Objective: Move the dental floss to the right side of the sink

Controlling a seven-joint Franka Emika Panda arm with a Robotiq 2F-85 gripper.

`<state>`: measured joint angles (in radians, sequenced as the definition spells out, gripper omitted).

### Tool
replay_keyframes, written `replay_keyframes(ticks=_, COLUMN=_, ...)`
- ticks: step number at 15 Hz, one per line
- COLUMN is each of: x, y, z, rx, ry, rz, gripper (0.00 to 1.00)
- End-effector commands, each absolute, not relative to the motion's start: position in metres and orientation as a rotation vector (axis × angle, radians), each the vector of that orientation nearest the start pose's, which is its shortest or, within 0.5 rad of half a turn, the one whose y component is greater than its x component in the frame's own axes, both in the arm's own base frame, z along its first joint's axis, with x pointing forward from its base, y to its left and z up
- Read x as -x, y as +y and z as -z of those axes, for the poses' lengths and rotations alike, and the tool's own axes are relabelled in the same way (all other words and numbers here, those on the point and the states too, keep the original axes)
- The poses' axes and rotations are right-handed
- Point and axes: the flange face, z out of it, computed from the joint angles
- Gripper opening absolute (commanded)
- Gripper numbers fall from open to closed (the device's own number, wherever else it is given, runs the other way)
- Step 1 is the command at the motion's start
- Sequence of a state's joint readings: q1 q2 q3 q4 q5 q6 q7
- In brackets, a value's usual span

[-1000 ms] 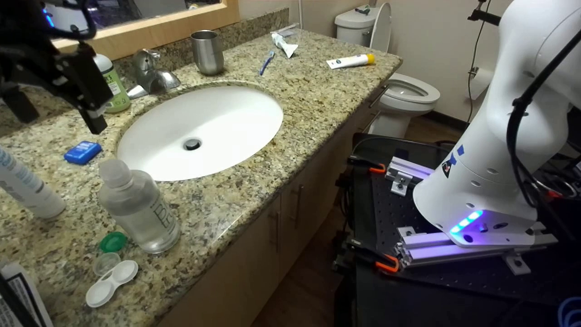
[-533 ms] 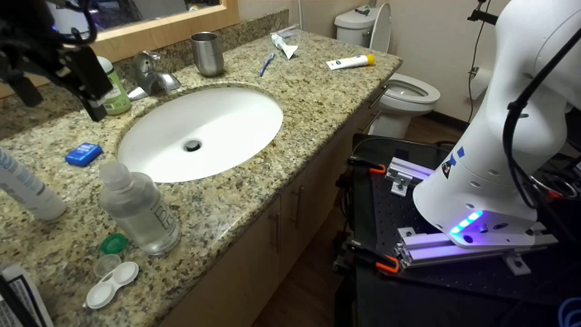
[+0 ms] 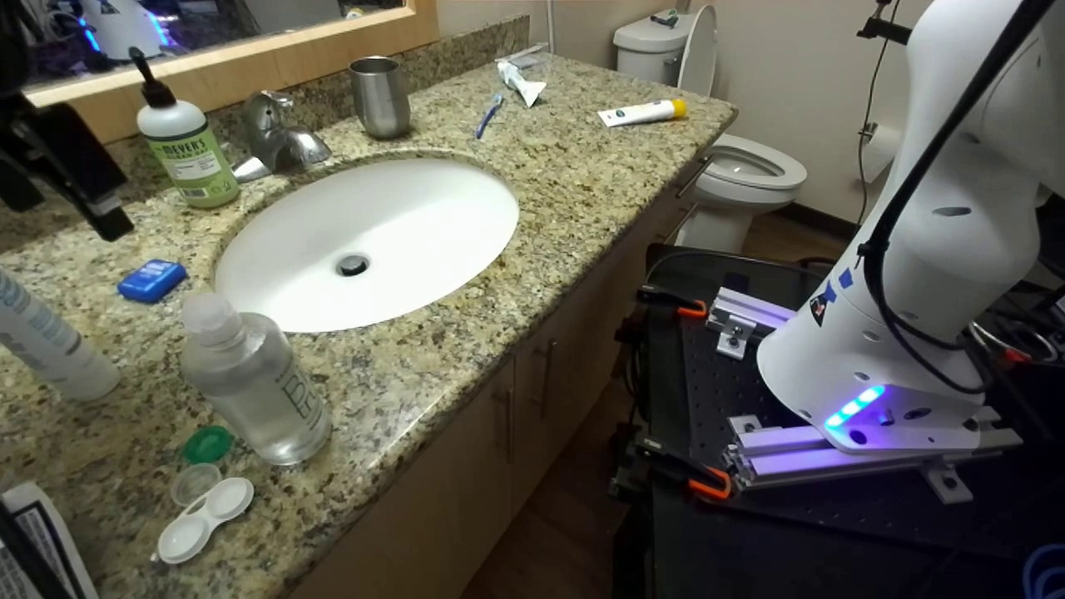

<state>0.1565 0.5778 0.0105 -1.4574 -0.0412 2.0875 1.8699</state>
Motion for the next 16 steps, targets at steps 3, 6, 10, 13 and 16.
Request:
replay_keyframes(ticks=3, x=-0.712, y=0.125, z=-0.345, rx=2.102, ry=2.332, rz=0.085, gripper=1.0)
replay_keyframes(ticks=6, x=-0.721, y=0.021, z=-0.357, rx=2.001, ry=2.453, rz=0.0, gripper=1.0)
replay_keyframes(ticks=10, x=-0.719, y=-0.03, z=-0.36, rx=1.93, ry=2.507, rz=-0.06, gripper=1.0)
replay_keyframes(ticks=13, x=-0.719, y=-0.057, z=-0.363, rx=1.904, ry=2.519, rz=-0.076, gripper=1.0)
replay_keyframes(ticks=16, x=-0.703, y=0.009, z=-0.347, rx=2.029, ry=2.447, rz=-0.138, gripper=1.0)
